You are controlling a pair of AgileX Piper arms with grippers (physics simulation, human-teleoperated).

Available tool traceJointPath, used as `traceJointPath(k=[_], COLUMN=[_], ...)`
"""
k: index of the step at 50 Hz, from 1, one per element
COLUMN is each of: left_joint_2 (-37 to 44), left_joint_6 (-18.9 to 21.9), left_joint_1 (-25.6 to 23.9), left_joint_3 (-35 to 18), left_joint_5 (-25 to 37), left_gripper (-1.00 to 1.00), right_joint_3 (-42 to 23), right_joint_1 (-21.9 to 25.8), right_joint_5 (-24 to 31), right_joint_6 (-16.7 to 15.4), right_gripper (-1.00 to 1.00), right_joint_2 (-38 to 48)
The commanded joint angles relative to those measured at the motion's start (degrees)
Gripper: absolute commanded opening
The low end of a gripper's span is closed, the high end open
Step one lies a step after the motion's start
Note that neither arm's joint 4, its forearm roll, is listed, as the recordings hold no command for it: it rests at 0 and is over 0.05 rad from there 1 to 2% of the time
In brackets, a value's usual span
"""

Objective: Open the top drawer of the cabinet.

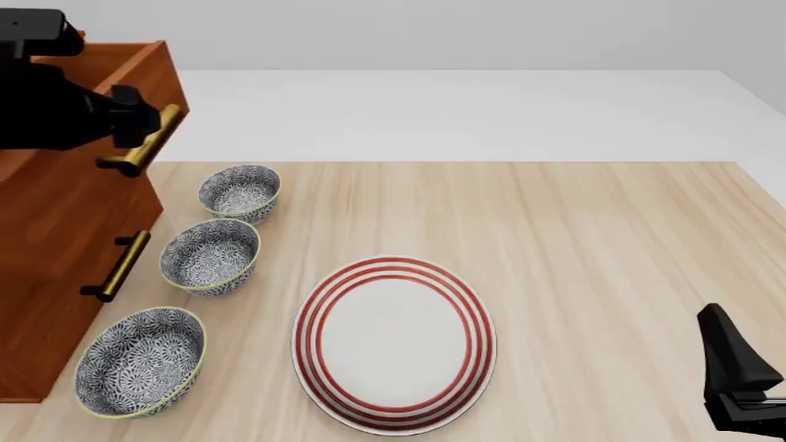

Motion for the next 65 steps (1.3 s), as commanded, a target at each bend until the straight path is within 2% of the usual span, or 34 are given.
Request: traceJointPath(k=[1, 65], left_joint_2=[0.4, 1.2], left_joint_6=[0.1, 1.0], left_joint_1=[-1.8, -9.2], left_joint_3=[0.2, -2.5], left_joint_5=[0.0, 1.3], left_gripper=[1.0, 1.0], right_joint_3=[0.0, 0.0], right_joint_1=[0.0, 0.0], right_joint_5=[0.0, 0.0], right_joint_6=[0.0, 0.0], right_gripper=[1.0, 1.0], right_joint_2=[0.0, 0.0])
